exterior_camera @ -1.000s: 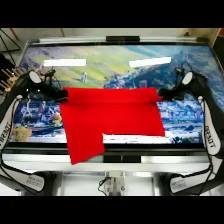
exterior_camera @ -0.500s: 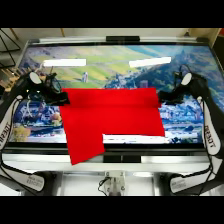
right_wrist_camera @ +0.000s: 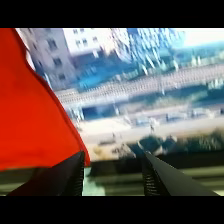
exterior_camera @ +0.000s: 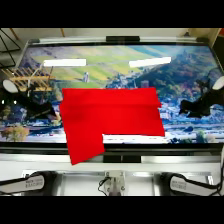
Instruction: Fold the shirts.
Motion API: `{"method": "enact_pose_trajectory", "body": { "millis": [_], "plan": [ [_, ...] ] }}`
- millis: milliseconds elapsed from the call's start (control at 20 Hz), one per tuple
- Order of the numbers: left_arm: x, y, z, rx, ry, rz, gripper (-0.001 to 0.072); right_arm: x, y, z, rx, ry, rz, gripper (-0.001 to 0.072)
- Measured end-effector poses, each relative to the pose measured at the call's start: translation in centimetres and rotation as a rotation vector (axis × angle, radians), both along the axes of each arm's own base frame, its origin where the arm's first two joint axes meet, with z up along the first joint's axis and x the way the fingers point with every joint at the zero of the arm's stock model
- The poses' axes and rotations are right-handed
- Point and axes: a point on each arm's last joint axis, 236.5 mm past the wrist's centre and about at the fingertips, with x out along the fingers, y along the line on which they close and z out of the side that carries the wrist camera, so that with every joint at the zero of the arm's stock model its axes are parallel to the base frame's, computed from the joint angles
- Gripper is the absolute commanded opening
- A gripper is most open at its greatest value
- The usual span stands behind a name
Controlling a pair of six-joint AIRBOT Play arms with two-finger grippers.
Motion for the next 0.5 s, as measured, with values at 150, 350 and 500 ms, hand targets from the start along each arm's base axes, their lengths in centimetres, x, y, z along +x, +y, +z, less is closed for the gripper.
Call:
{"method": "enact_pose_trajectory", "body": {
  "millis": [150,350,500],
  "plan": [
    [-6.0,-1.4,-2.2,-0.03,0.029,0.026,0.0469,-3.1,-0.1,0.0,0.008,0.018,-0.03,0.0482],
    [-10.5,-3.7,-5.1,-0.09,0.02,0.071,0.0469,-4.6,0.4,0.0,0.022,-0.006,-0.052,0.0482],
    [-10.8,-5.5,-5.9,-0.153,-0.019,0.105,0.0469,-4.6,0.9,0.0,0.043,-0.025,-0.062,0.0482]
  ]
}}
